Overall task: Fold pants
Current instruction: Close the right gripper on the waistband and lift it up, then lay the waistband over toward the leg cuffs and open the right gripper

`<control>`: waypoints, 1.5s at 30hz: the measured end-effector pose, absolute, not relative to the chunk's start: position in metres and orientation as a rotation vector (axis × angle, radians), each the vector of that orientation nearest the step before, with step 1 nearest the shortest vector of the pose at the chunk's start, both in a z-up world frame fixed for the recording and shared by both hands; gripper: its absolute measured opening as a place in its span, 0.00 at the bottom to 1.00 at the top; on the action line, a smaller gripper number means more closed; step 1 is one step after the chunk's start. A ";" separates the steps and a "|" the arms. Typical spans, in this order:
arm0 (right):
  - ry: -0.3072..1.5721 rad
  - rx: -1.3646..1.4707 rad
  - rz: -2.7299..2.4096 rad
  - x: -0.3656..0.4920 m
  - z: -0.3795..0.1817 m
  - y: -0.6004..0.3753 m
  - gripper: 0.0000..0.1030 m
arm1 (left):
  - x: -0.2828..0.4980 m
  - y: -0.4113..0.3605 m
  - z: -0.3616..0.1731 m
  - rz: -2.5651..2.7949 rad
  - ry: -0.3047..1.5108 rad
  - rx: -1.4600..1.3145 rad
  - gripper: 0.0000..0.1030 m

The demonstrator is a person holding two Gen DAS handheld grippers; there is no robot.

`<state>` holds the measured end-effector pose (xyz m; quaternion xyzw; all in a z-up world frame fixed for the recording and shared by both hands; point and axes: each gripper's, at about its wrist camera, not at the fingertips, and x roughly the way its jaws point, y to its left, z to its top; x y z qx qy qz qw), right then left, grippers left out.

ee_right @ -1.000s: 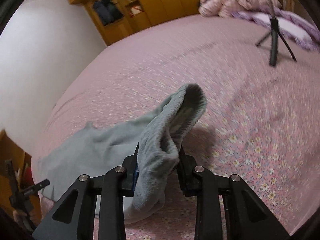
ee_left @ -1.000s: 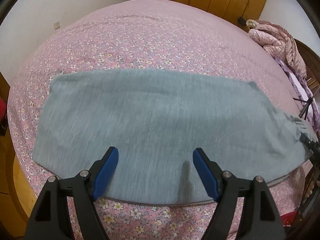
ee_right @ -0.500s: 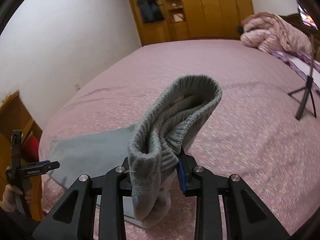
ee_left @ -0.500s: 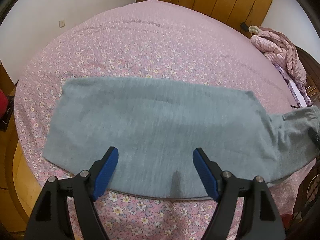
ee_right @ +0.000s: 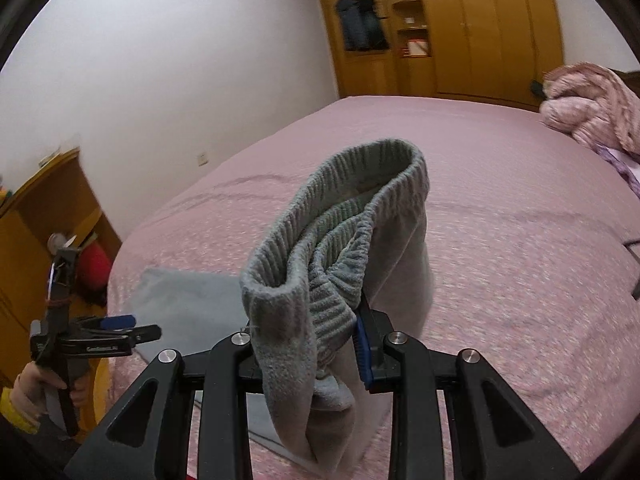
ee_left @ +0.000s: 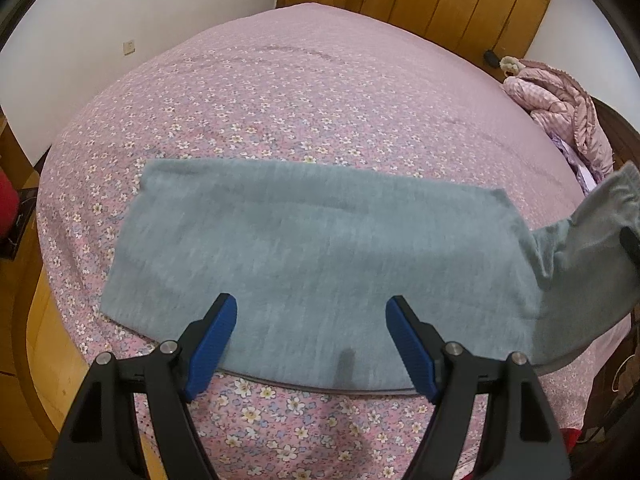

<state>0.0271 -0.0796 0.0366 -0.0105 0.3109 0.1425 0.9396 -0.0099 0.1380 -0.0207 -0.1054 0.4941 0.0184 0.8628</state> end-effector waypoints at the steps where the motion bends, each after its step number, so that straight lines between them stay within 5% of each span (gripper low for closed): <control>1: 0.640 -0.030 0.306 0.030 0.034 -0.073 0.29 | -0.010 0.138 -0.020 0.041 1.035 -0.220 0.78; 22: 0.890 -0.107 0.515 0.079 -0.045 0.005 0.30 | -0.008 0.159 -0.034 0.074 1.045 -0.261 0.78; 30: 1.030 -0.061 0.560 0.094 -0.077 0.013 0.41 | -0.001 0.156 -0.039 0.061 1.047 -0.264 0.78; 36: 1.021 -0.064 0.656 0.074 -0.067 0.016 0.61 | -0.002 0.155 -0.038 0.044 1.043 -0.274 0.78; 45: 0.928 -0.120 0.537 0.045 -0.037 -0.019 0.61 | -0.004 0.148 -0.026 0.011 1.027 -0.293 0.78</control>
